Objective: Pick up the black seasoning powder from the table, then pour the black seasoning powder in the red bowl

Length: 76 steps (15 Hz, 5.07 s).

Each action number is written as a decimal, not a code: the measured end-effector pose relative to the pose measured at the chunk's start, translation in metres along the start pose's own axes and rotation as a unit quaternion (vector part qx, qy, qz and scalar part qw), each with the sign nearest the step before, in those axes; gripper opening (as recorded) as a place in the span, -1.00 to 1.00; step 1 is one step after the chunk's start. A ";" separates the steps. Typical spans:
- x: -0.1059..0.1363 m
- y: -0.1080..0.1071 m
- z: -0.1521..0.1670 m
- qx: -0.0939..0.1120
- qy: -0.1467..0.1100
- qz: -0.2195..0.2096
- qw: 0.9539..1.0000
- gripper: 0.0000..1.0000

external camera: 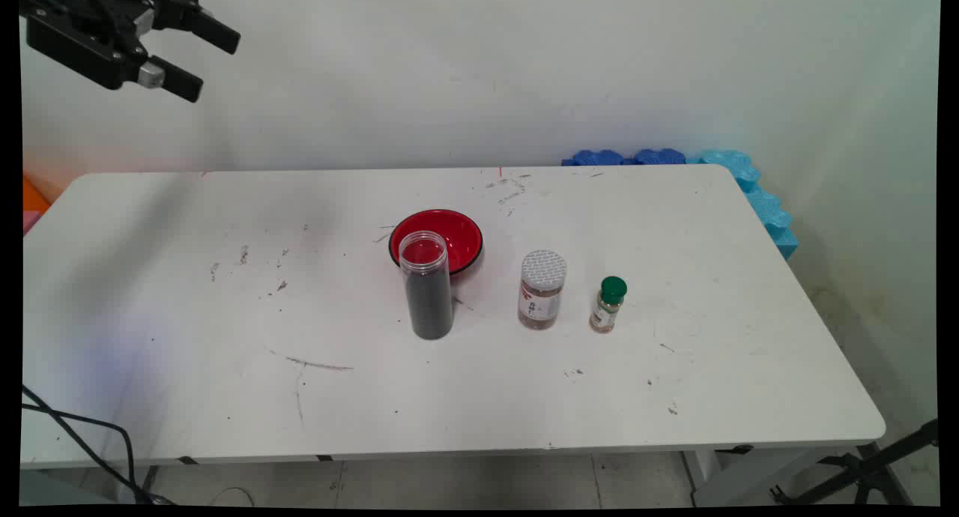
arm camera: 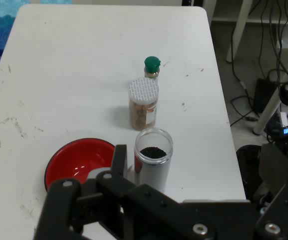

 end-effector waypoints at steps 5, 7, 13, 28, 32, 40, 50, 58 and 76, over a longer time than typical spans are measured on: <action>-0.010 0.001 0.010 0.006 -0.007 -0.011 1.000 1.00; -0.016 0.003 0.020 0.011 -0.011 -0.017 1.000 1.00; -0.041 0.017 0.062 0.024 -0.021 -0.039 0.999 1.00; -0.098 0.039 0.205 0.032 -0.069 -0.044 0.996 1.00; -0.101 0.029 0.233 0.042 -0.075 -0.038 0.996 1.00; -0.108 0.019 0.271 0.047 -0.085 -0.041 0.994 1.00; -0.113 0.012 0.297 0.043 -0.084 -0.042 0.995 1.00; -0.113 0.007 0.309 0.044 -0.080 -0.045 0.995 1.00; -0.080 0.018 0.267 0.007 -0.056 0.003 0.998 -1.00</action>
